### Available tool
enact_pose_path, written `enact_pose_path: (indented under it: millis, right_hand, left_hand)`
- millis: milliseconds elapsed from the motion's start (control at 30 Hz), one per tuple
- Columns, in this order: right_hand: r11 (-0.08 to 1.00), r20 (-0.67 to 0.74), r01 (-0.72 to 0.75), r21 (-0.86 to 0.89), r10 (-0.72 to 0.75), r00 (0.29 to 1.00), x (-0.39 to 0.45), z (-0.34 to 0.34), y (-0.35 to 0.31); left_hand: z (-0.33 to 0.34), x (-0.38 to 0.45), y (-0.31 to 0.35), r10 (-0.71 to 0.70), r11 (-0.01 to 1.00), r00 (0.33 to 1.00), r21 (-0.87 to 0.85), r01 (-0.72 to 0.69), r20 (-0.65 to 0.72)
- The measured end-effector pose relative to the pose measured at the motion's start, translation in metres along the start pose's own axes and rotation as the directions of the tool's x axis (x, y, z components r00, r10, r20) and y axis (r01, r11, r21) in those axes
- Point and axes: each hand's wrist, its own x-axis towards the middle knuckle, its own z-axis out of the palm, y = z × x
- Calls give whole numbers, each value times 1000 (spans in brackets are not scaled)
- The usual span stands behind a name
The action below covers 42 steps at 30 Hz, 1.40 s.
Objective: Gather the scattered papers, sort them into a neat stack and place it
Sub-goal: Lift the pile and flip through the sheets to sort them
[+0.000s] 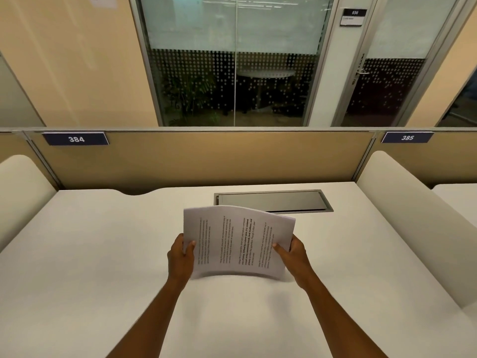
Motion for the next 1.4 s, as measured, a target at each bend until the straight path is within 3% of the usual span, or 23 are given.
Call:
enact_pose_path:
  millis: [167,467,767,967,1100,1267,1400]
  right_hand:
    - [998,-23,57,3,-57,998,7,-18,-20]
    - [954,18,162,-251,-163,987,18,-40,-42]
    - [890,218,302,-340,-238,946,10,-25,-59]
    - [921,112,289,-262,-269,957,7,-10,-64]
    - [923,30,296,-245,-298,954,1,-10,-65]
    - [937,10,280,-209,-284,959,-8,-16,-66]
    - [973,-33,207,-100,-211,977,-16,-18,-62]
  left_hand:
    - [-11,25,36,113,991,993,68,-116,35]
    - [-28,60,114,312,926,935,167,-339,166]
    - [-27,63,172,456,732,771,305,-609,445]
    - [-16,58,183,502,644,725,356,-677,472]
    - [-12,56,187,507,672,767,377,-637,394]
    - [-8,56,172,449,807,889,387,-447,90]
    - [-3,41,142,142,989,988,-53,-139,59]
